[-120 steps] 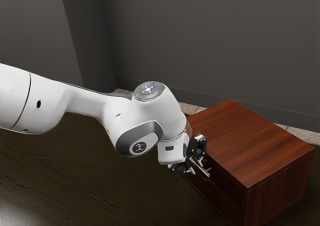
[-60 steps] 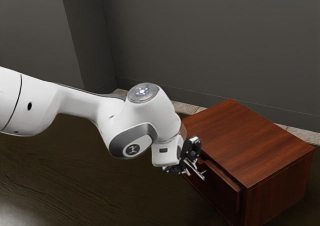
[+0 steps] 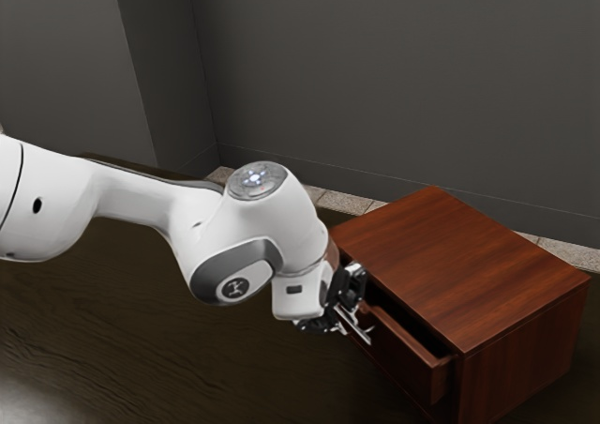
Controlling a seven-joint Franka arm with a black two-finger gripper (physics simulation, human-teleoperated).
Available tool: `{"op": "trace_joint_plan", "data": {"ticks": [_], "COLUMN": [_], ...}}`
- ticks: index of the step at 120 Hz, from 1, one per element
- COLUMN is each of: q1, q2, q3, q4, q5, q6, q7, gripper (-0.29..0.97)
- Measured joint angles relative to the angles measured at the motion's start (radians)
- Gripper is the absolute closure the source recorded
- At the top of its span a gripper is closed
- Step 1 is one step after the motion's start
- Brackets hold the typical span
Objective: Pull the drawer handle with one arm to open the drawer
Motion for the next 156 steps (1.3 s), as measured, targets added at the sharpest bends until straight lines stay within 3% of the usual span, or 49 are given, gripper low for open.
{"op": "trace_joint_plan", "data": {"ticks": [64, 156], "q1": [-0.03, -0.004], "q2": [-0.085, -0.192], "q3": [0.015, 0.043], "q4": [-0.094, -0.211], "q5": [0.0, 0.003], "q6": [0.012, 0.021], "q7": [0.0, 0.001], "gripper": [0.67, 0.69]}}
